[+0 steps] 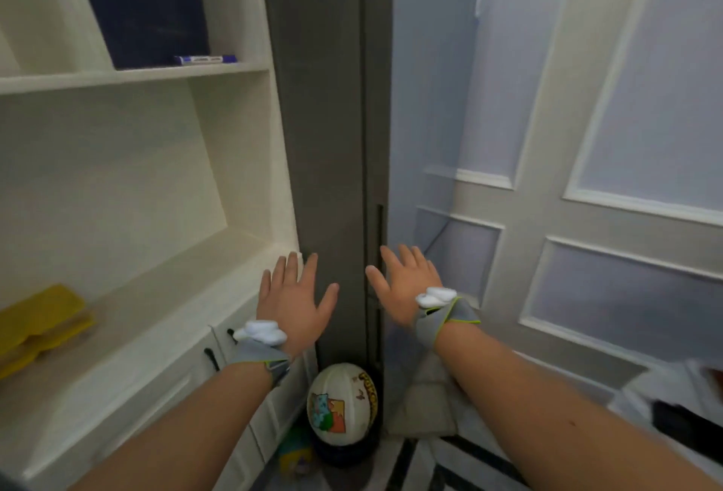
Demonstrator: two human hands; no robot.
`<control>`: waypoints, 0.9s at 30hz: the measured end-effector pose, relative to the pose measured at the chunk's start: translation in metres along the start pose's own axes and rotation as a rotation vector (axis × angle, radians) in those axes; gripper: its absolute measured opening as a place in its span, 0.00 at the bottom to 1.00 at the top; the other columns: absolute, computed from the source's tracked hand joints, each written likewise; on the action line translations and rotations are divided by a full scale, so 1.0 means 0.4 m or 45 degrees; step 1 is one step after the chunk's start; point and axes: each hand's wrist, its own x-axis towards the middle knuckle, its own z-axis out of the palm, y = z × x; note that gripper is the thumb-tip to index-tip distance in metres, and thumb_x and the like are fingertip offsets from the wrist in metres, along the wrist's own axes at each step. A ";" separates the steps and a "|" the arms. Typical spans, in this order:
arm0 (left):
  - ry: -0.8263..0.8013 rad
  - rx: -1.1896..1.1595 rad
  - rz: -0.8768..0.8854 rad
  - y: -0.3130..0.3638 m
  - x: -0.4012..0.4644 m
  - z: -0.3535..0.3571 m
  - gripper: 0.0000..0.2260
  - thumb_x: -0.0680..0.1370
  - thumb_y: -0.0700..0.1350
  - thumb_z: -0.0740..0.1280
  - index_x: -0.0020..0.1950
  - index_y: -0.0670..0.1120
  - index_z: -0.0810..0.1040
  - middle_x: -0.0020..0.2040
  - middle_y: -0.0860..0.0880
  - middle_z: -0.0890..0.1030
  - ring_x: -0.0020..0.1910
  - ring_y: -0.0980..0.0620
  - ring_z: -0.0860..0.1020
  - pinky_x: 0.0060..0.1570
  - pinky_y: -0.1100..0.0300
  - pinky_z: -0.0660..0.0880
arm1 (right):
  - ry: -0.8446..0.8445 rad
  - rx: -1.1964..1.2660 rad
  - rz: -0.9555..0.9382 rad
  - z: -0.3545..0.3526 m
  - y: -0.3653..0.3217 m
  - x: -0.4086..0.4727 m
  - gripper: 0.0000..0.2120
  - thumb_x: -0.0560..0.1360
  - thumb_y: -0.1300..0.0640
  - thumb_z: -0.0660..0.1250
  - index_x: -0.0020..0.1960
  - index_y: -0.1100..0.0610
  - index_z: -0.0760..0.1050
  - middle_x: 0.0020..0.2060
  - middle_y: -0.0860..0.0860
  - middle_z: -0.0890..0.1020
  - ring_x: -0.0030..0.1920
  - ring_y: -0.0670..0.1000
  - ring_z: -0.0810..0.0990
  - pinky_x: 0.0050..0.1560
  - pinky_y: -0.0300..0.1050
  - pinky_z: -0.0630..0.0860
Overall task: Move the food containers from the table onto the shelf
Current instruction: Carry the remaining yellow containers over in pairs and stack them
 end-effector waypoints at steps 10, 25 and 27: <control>-0.109 -0.139 0.322 0.289 -0.304 0.003 0.31 0.79 0.65 0.51 0.78 0.51 0.59 0.77 0.44 0.62 0.77 0.45 0.58 0.75 0.47 0.57 | 0.087 -0.076 0.286 -0.092 0.210 -0.447 0.28 0.80 0.37 0.52 0.75 0.49 0.64 0.71 0.57 0.69 0.72 0.58 0.65 0.70 0.52 0.63; -0.184 -0.172 0.450 0.730 -0.762 -0.083 0.22 0.79 0.62 0.56 0.65 0.49 0.72 0.59 0.44 0.75 0.57 0.41 0.74 0.52 0.48 0.74 | 0.116 -0.044 0.402 -0.352 0.515 -0.985 0.26 0.80 0.38 0.53 0.72 0.50 0.66 0.67 0.57 0.72 0.68 0.61 0.68 0.65 0.56 0.68; -0.203 -0.174 0.494 0.760 -0.811 -0.074 0.22 0.78 0.63 0.54 0.61 0.50 0.74 0.56 0.44 0.76 0.54 0.41 0.75 0.49 0.49 0.75 | 0.101 -0.036 0.432 -0.356 0.540 -1.042 0.25 0.80 0.38 0.53 0.70 0.51 0.67 0.65 0.57 0.73 0.65 0.61 0.69 0.62 0.56 0.69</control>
